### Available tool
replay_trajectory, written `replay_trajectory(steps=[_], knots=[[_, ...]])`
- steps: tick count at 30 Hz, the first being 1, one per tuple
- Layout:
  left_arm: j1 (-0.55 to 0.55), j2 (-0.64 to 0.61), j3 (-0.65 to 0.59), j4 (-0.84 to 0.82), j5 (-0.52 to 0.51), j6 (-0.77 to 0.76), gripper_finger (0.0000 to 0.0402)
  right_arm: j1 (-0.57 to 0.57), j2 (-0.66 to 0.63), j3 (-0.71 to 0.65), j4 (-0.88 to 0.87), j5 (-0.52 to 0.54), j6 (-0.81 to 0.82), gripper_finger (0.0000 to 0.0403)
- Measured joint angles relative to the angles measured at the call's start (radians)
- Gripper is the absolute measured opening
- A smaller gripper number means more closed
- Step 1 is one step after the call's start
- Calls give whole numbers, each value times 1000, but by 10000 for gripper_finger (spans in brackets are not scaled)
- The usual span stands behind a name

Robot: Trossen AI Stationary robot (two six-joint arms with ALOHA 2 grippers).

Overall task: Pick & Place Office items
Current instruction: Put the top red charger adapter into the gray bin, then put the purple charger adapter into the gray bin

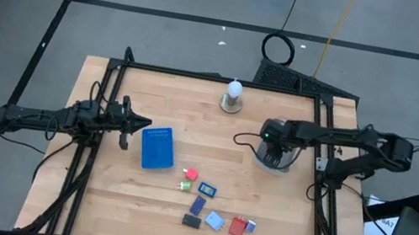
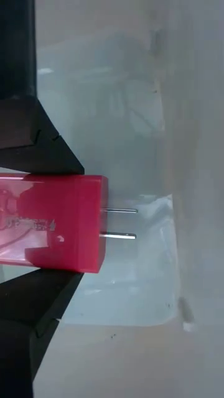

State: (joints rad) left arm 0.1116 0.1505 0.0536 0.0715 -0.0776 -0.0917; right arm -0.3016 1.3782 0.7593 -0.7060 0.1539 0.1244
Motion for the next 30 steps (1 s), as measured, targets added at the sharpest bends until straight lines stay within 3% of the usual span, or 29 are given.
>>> replay_trajectory(steps=[13, 22, 30], knots=[[0, 0, 0, 1, 2, -27, 26, 0, 58, 2, 35, 2, -17, 203], [0, 0, 0, 6, 2, -23, 26, 0, 17, -1, 43, 4, -6, 328], [0, 0, 0, 2, 26, -21, 26, 2, -153, -2, 33, 2, 19, 335]])
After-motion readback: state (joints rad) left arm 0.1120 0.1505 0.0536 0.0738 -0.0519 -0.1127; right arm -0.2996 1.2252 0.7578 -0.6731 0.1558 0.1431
